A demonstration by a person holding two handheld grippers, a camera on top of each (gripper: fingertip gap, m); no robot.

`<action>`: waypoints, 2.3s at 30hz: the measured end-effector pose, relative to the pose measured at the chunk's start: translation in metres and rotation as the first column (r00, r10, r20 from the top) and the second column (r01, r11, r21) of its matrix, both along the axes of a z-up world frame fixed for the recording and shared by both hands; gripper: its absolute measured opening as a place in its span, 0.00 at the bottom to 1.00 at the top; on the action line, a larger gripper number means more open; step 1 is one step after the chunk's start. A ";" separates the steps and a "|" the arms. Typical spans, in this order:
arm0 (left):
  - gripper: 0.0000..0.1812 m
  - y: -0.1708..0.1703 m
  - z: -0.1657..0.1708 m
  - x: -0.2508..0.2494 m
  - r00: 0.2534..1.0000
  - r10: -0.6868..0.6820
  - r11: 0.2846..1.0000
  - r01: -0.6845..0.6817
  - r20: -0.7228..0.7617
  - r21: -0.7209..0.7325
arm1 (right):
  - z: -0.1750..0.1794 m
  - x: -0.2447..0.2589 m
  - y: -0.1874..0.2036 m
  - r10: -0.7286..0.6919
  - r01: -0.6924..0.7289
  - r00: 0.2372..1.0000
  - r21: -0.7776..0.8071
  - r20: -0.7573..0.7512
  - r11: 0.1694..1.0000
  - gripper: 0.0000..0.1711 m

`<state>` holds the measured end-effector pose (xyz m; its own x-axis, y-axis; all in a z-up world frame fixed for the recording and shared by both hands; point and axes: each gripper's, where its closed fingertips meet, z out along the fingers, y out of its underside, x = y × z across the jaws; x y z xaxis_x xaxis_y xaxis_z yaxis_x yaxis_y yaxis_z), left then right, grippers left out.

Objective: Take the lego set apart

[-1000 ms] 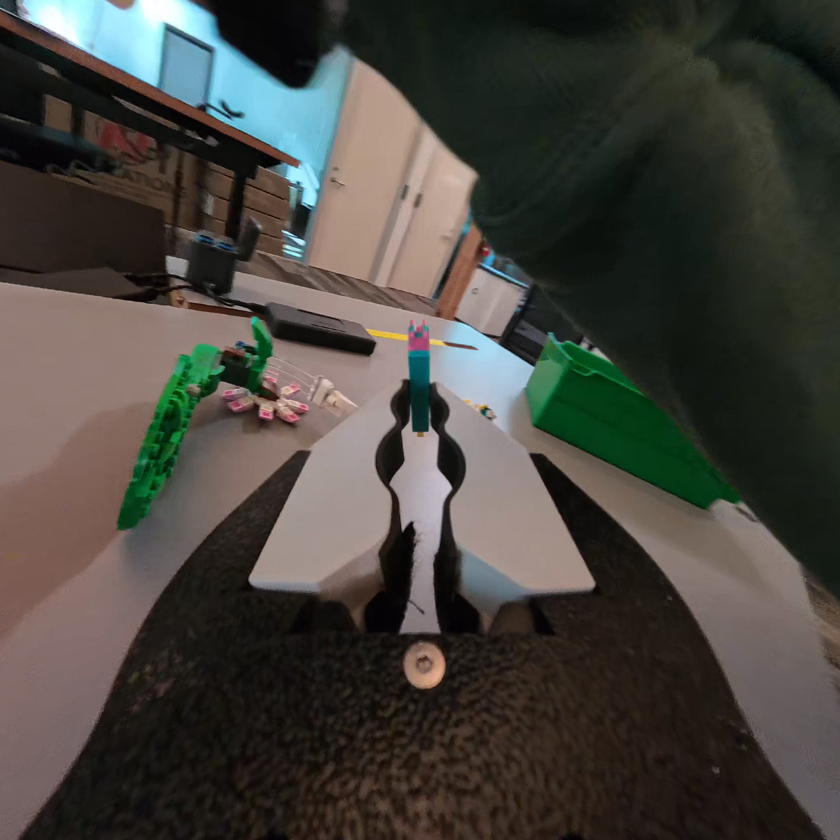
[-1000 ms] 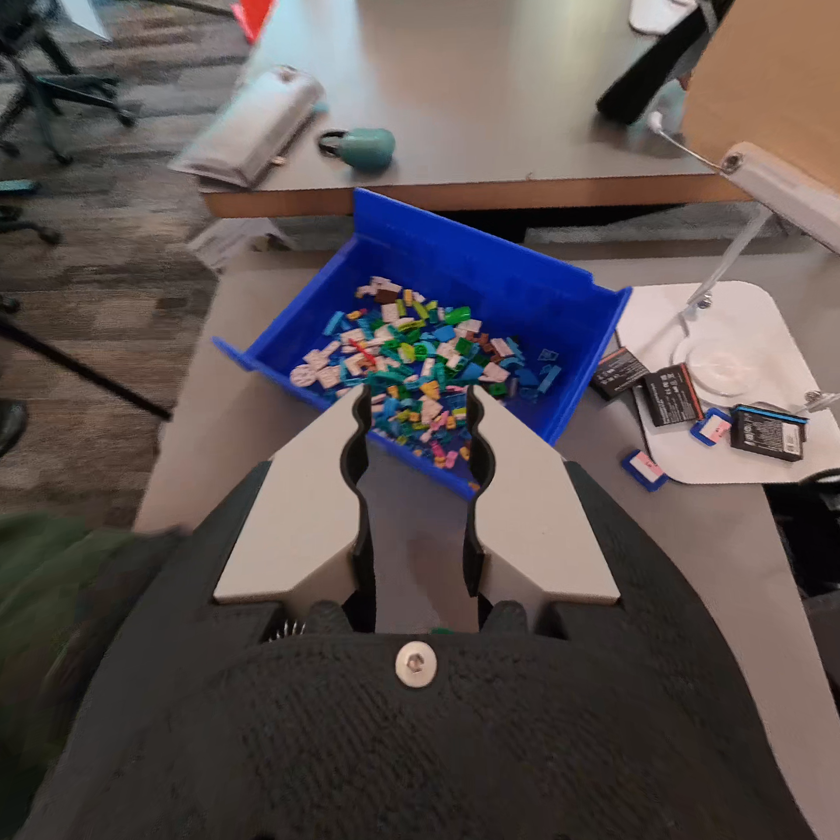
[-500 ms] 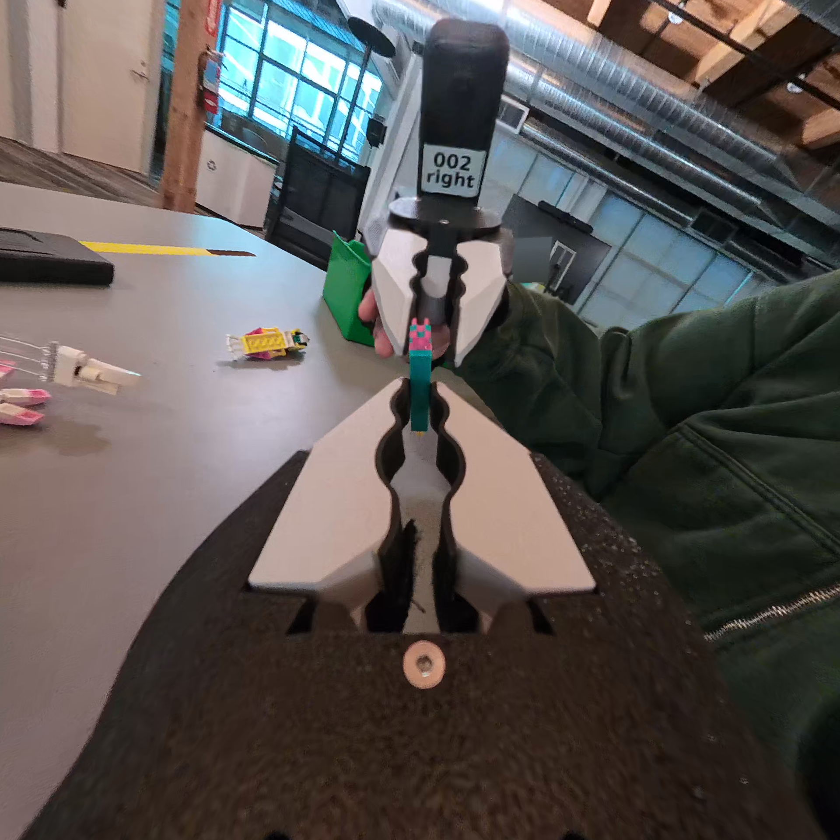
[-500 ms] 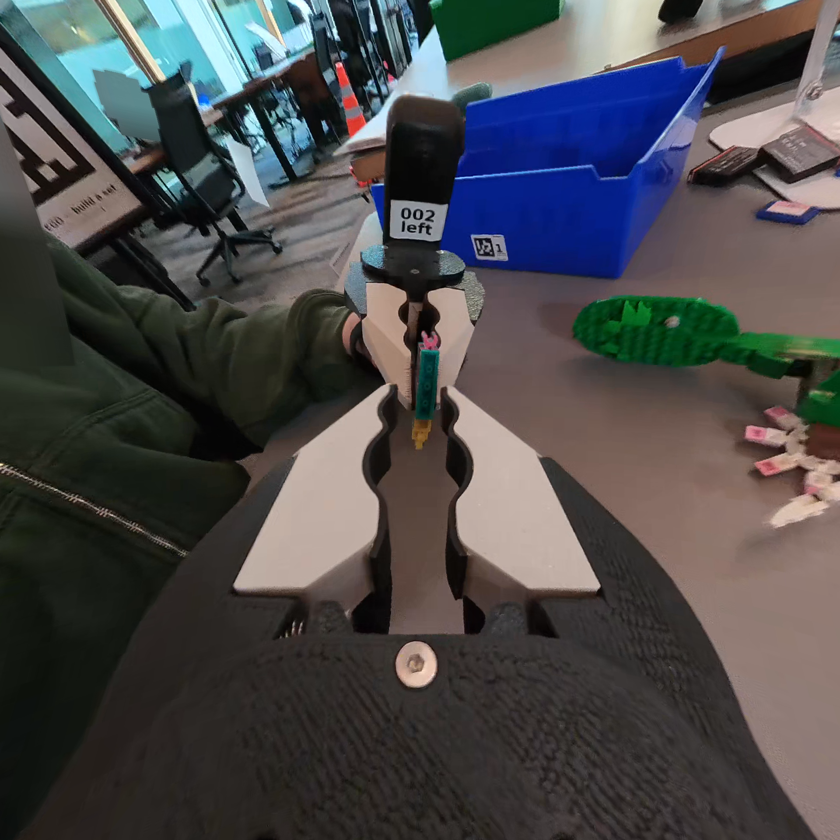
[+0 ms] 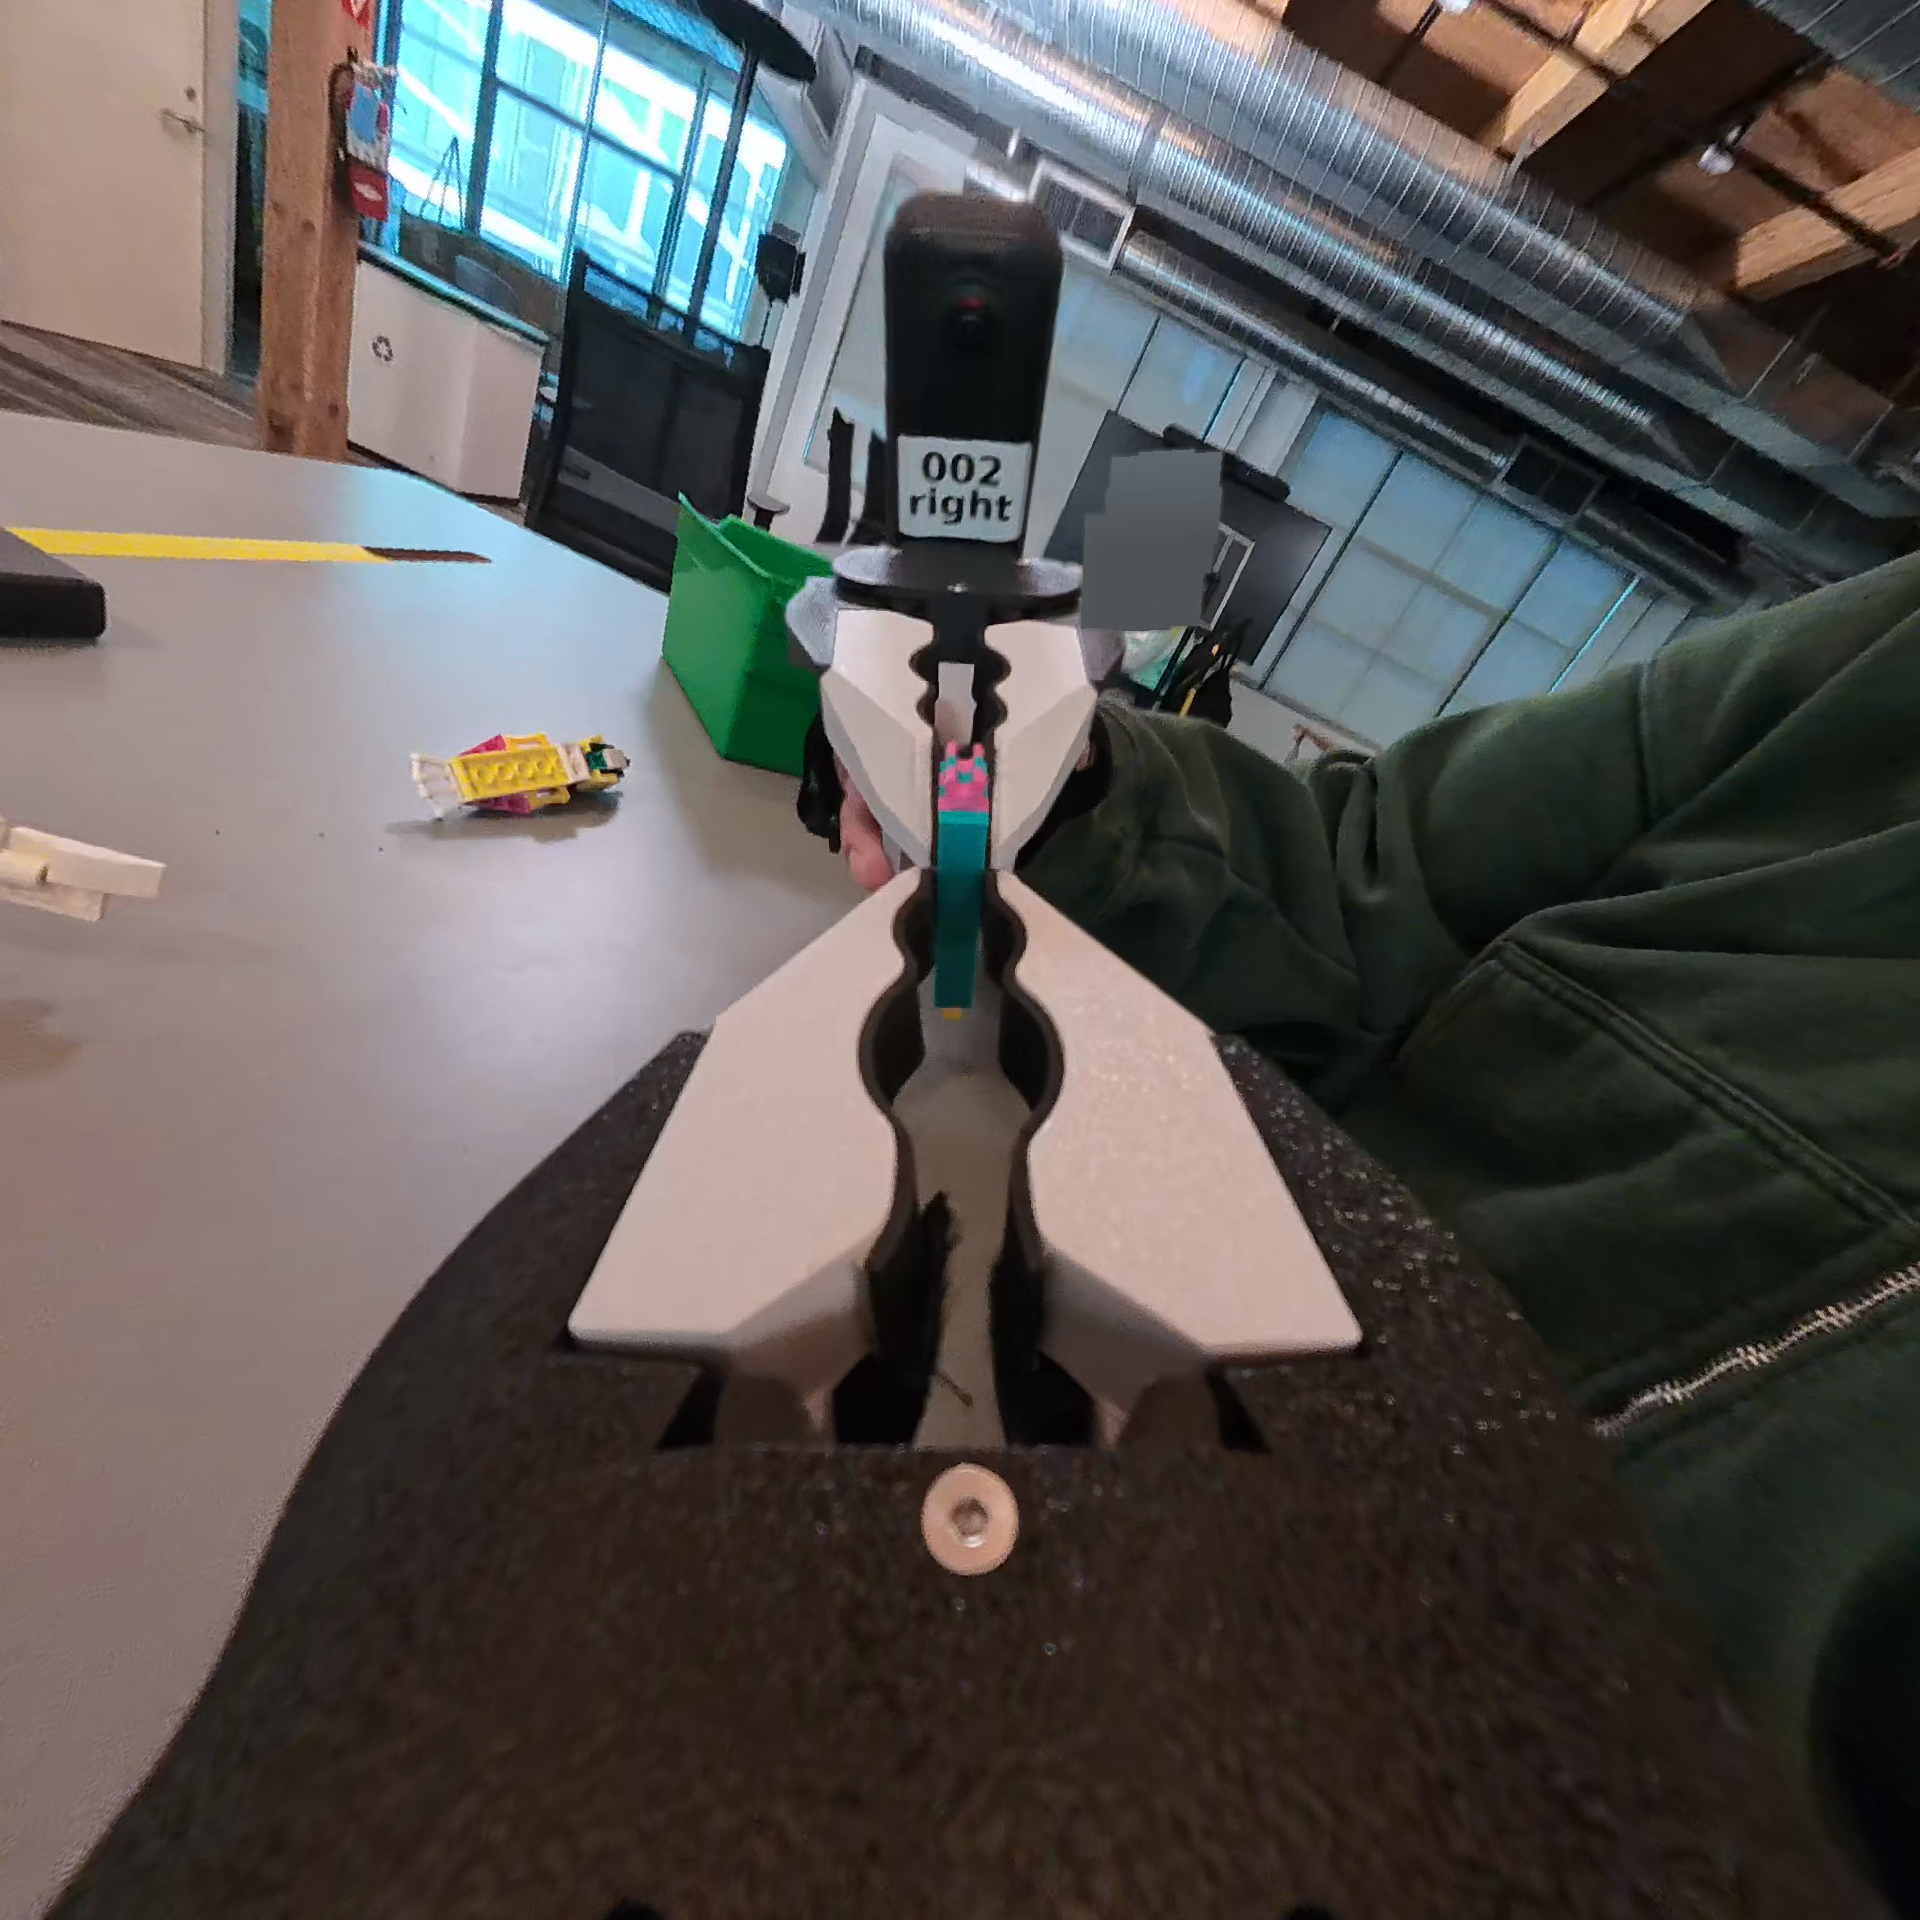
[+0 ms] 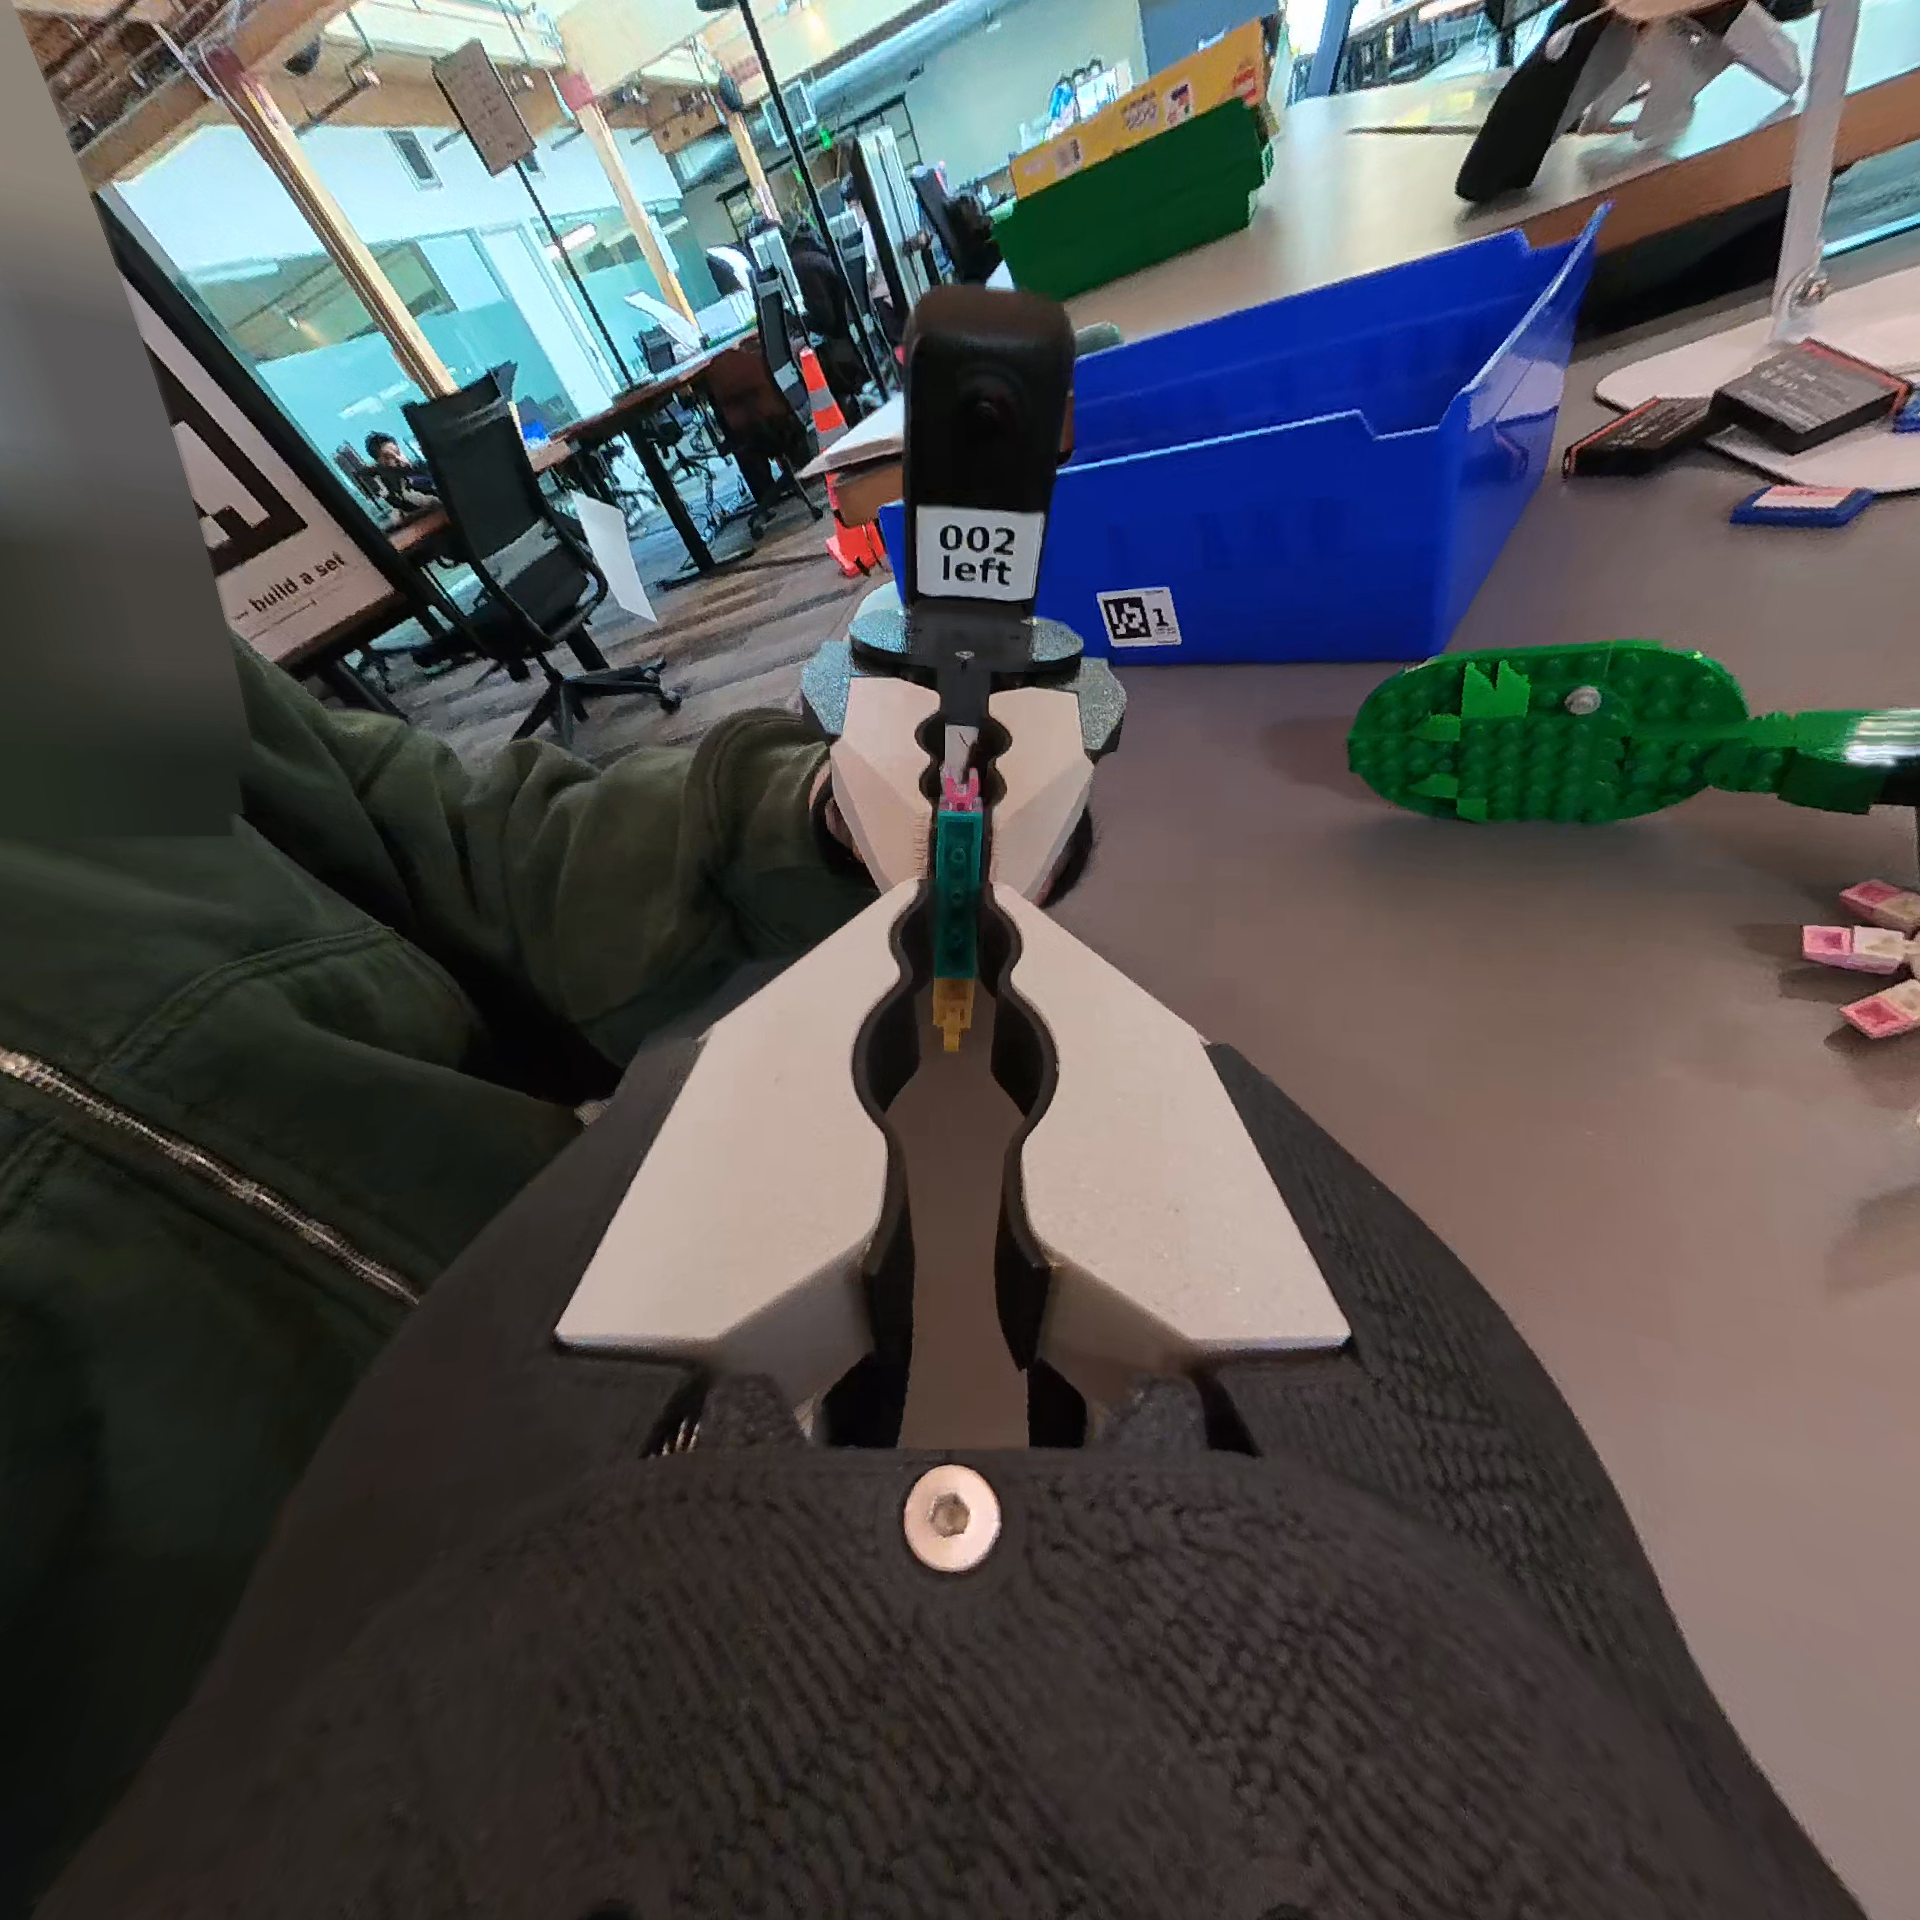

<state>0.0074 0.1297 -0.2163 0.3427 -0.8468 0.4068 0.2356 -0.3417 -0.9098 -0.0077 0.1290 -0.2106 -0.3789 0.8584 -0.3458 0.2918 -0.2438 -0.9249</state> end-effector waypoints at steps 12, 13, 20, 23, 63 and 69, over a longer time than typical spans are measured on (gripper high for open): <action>0.03 -0.010 -0.029 0.017 0.964 -0.041 0.999 0.039 -0.261 -0.011 | -0.031 0.024 -0.010 -0.021 0.011 0.999 0.214 0.048 0.977 0.03; 0.03 -0.011 -0.030 0.018 0.961 -0.039 0.999 0.039 -0.274 -0.006 | -0.032 0.025 -0.011 -0.016 0.004 0.998 0.225 0.053 0.974 0.03; 0.03 -0.016 -0.032 0.022 0.955 -0.059 0.998 0.063 -0.292 0.003 | -0.036 0.033 -0.015 0.012 -0.034 0.997 0.299 0.074 0.954 0.03; 0.03 -0.017 -0.026 0.021 0.967 -0.065 0.998 0.067 -0.245 -0.003 | -0.035 0.039 -0.016 0.016 -0.047 0.996 0.345 0.091 0.938 0.02; 0.03 -0.022 -0.011 0.032 0.989 -0.065 0.996 0.074 -0.132 0.059 | -0.020 0.042 -0.019 -0.007 0.019 0.999 0.232 -0.052 0.973 0.03; 0.03 -0.026 -0.012 0.036 0.987 -0.111 0.993 0.116 -0.117 0.034 | -0.022 0.047 -0.023 0.022 -0.013 0.999 0.263 -0.033 0.965 0.03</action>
